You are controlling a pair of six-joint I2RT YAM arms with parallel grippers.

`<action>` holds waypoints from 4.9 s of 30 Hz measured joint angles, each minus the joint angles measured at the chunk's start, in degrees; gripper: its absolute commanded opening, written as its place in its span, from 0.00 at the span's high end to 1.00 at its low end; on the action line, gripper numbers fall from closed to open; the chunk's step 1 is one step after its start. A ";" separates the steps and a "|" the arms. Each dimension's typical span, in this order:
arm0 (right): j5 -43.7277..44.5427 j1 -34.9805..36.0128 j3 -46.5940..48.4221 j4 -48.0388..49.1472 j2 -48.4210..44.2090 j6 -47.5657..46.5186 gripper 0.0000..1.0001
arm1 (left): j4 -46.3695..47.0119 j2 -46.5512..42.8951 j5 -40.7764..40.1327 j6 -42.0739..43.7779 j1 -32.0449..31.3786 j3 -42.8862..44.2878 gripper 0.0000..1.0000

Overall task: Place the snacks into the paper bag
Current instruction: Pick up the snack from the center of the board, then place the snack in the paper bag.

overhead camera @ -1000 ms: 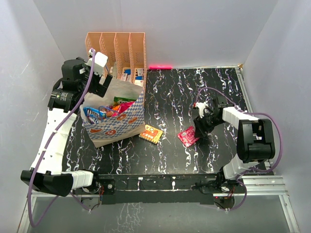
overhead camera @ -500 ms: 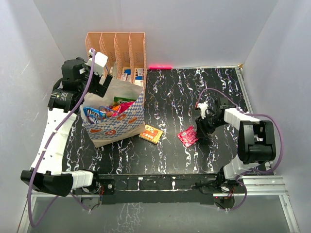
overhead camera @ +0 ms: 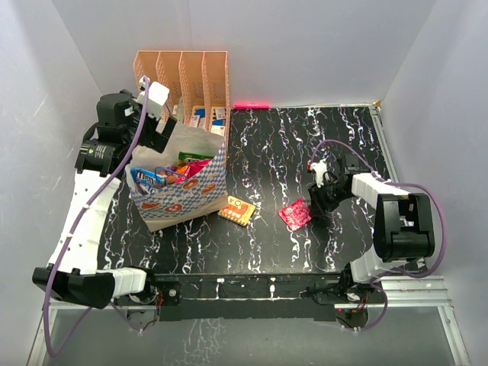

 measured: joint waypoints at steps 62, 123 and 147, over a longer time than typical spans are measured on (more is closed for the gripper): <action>-19.41 0.07 10.88 1.09 -15.54 5.40 0.92 | 0.72 15.10 35.93 -9.31 -19.67 9.18 0.13; -20.22 0.15 17.73 0.94 -24.11 16.37 0.25 | 21.81 38.91 48.24 -15.61 -34.64 6.08 0.96; -15.23 0.15 20.13 -1.73 -27.34 16.28 0.13 | 3.34 28.63 13.73 0.33 -34.58 28.70 1.00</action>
